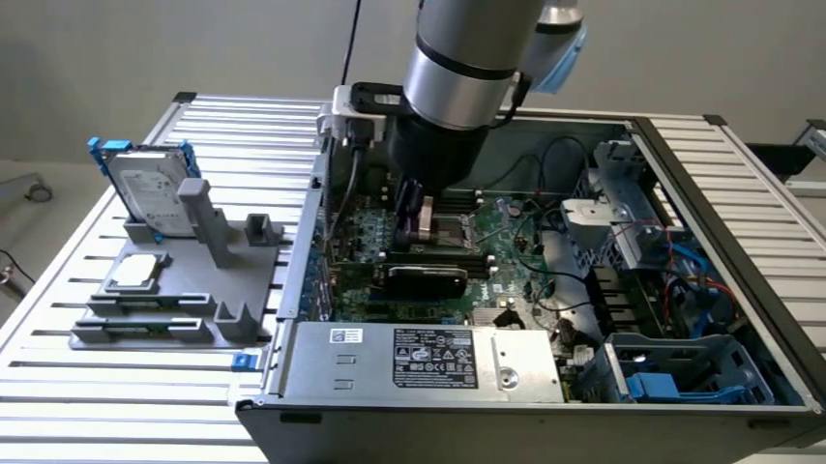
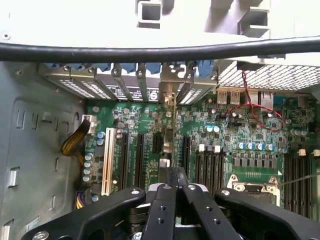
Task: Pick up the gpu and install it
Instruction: 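Insert the gpu into the slot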
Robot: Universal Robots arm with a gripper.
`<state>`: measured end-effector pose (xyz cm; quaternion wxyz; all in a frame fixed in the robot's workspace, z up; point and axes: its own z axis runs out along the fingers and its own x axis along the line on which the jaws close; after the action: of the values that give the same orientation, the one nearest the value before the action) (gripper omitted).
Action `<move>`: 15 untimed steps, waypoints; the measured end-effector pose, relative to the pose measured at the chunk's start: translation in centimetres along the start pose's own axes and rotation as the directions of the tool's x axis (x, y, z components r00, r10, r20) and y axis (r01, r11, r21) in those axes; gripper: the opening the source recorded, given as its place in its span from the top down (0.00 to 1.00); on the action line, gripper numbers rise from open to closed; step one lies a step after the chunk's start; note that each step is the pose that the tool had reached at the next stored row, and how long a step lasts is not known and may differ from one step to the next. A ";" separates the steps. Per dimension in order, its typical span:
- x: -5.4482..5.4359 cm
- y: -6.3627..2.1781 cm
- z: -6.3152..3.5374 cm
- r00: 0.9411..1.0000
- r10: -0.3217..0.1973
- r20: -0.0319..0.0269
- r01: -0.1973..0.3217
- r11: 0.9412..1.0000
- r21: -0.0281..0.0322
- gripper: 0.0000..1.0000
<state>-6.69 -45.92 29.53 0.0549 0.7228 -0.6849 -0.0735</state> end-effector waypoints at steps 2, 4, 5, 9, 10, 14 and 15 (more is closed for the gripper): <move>-0.4 0.15 0.14 1.000 0.002 -0.011 -0.002 1.000 0.010 0.89; -0.7 0.13 0.24 1.000 0.004 -0.024 -0.003 1.000 0.024 0.89; -0.8 0.12 0.27 1.000 0.005 -0.028 -0.004 0.999 0.033 0.89; -0.8 0.10 0.43 0.999 0.005 -0.034 -0.004 0.998 0.056 0.89; -0.8 0.10 0.43 0.999 0.005 -0.034 -0.003 0.998 0.056 0.89; -0.8 0.10 0.43 0.999 0.005 -0.033 -0.004 0.998 0.056 0.89; -0.8 0.10 0.44 0.999 0.005 -0.033 -0.004 0.998 0.056 0.89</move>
<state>-6.91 -45.09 29.15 0.0464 0.7237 -0.6873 -0.0422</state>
